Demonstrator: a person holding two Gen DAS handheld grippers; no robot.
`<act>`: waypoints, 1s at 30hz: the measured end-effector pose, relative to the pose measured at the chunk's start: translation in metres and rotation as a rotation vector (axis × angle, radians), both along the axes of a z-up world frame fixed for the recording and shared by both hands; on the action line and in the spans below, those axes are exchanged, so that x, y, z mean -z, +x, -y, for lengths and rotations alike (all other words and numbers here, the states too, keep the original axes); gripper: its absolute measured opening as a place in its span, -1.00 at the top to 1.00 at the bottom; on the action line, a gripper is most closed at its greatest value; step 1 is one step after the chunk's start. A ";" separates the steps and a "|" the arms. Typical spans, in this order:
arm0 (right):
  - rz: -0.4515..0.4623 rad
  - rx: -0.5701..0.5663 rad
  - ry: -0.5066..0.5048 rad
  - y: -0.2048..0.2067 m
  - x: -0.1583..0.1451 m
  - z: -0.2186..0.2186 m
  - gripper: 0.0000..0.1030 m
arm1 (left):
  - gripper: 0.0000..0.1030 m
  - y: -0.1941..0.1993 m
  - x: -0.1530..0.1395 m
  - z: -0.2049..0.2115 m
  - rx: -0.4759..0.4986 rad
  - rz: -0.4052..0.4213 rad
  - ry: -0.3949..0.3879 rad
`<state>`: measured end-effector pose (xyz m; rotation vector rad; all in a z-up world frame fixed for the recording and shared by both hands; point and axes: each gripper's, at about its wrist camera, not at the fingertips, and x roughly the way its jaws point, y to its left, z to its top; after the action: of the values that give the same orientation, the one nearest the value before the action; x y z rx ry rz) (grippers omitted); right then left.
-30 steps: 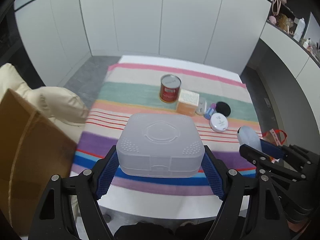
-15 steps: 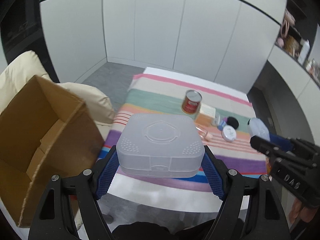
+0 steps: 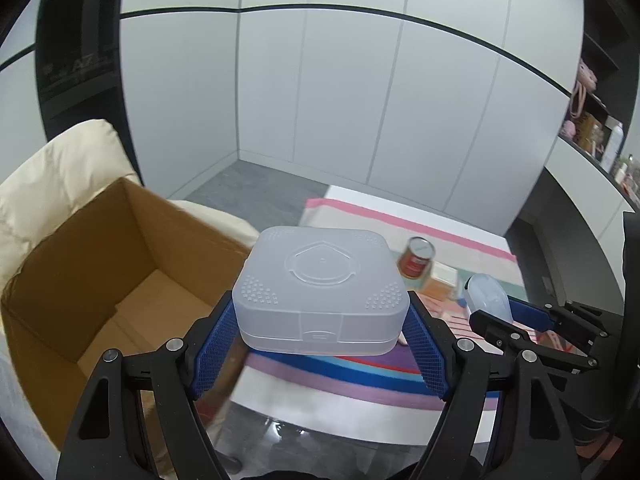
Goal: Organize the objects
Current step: 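Carry the container with the left tool into the cardboard box while the right tool carries the soap box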
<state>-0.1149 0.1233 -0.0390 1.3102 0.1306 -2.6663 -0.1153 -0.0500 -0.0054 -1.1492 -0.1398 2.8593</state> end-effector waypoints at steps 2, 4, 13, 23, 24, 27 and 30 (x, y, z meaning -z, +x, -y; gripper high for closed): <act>0.009 -0.016 -0.016 -0.004 0.001 0.010 0.27 | -0.55 0.000 0.000 0.010 -0.018 0.005 0.003; 0.015 -0.026 -0.026 -0.007 0.003 0.019 0.27 | -0.55 0.002 0.002 0.020 -0.039 0.008 0.003; 0.011 -0.074 -0.042 -0.016 0.001 0.056 0.27 | -0.56 0.016 0.006 0.066 -0.134 0.015 -0.009; 0.007 -0.163 -0.048 -0.018 -0.002 0.115 0.27 | -0.56 0.033 0.016 0.102 -0.196 0.046 -0.029; 0.008 -0.172 -0.048 -0.018 -0.001 0.120 0.27 | -0.56 0.035 0.017 0.105 -0.198 0.049 -0.033; 0.008 -0.206 -0.045 -0.017 -0.001 0.139 0.27 | -0.56 0.040 0.022 0.116 -0.218 0.063 -0.041; 0.008 -0.236 -0.043 -0.015 -0.001 0.158 0.27 | -0.57 0.042 0.027 0.124 -0.229 0.078 -0.046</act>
<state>-0.1304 -0.0343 -0.0381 1.2102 0.2118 -2.4519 -0.0736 -0.1744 -0.0328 -1.3359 -0.2234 3.0284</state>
